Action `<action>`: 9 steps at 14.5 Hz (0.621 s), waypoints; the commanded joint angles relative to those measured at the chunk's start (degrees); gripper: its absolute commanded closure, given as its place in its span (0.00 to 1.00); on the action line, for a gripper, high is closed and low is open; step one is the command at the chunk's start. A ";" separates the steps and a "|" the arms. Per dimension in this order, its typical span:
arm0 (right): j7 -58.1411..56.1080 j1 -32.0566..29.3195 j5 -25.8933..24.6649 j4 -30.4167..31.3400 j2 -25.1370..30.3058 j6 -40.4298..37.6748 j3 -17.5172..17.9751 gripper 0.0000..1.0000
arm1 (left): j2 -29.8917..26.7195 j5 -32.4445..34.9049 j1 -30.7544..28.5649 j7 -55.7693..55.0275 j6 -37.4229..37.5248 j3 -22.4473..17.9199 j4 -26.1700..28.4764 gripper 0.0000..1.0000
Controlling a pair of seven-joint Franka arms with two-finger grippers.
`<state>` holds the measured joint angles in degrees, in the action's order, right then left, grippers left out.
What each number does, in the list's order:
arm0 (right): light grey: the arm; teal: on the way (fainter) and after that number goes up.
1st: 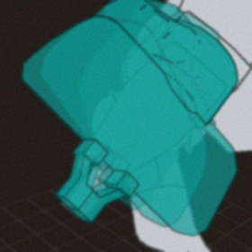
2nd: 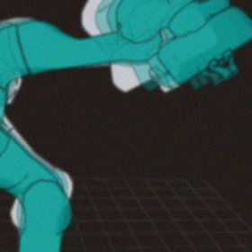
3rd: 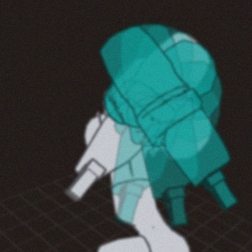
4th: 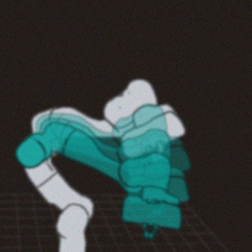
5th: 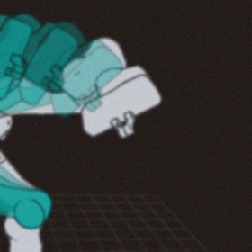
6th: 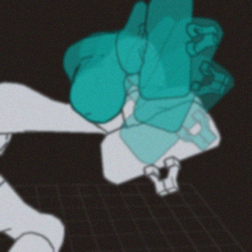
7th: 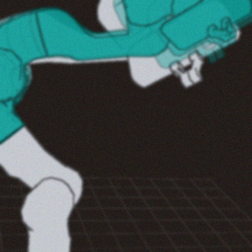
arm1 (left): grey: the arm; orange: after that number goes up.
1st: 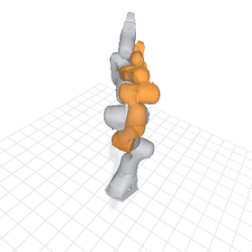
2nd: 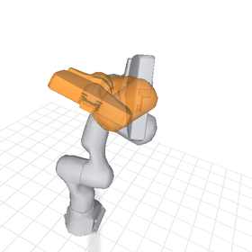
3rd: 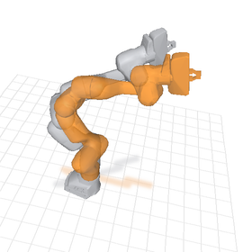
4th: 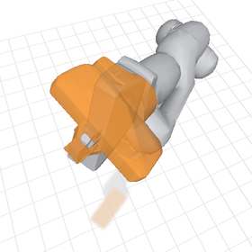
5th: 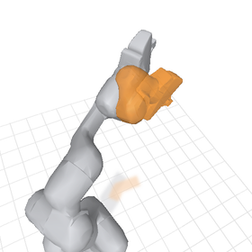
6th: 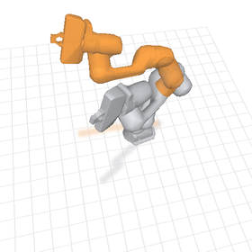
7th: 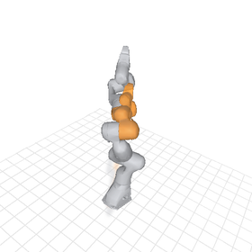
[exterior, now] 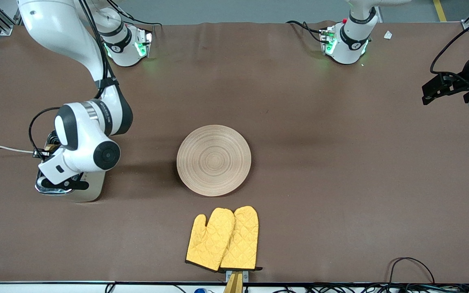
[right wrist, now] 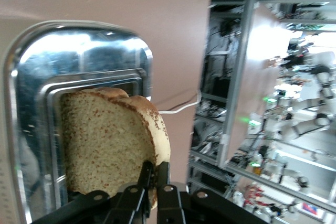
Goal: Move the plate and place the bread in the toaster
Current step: 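Lower the bread into the toaster slot with the right gripper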
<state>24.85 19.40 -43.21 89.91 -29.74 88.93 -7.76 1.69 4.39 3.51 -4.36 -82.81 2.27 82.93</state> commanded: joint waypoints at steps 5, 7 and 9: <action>-0.33 1.24 9.00 -3.23 4.51 -4.18 2.31 0.00 | 0.33 -0.53 0.17 1.11 0.99 -0.07 -1.19 0.00; -0.50 2.22 13.30 -6.75 6.70 -8.67 2.31 0.00 | 0.33 -0.61 0.18 1.11 0.99 0.02 -1.19 0.00; -2.68 1.35 19.18 -7.38 11.00 -8.69 2.31 0.00 | 0.41 -0.53 0.00 1.20 0.99 0.02 -1.19 0.00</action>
<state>24.24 22.33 -29.38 82.15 -23.68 80.41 -5.69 1.70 4.39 3.61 -4.28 -82.81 2.37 82.91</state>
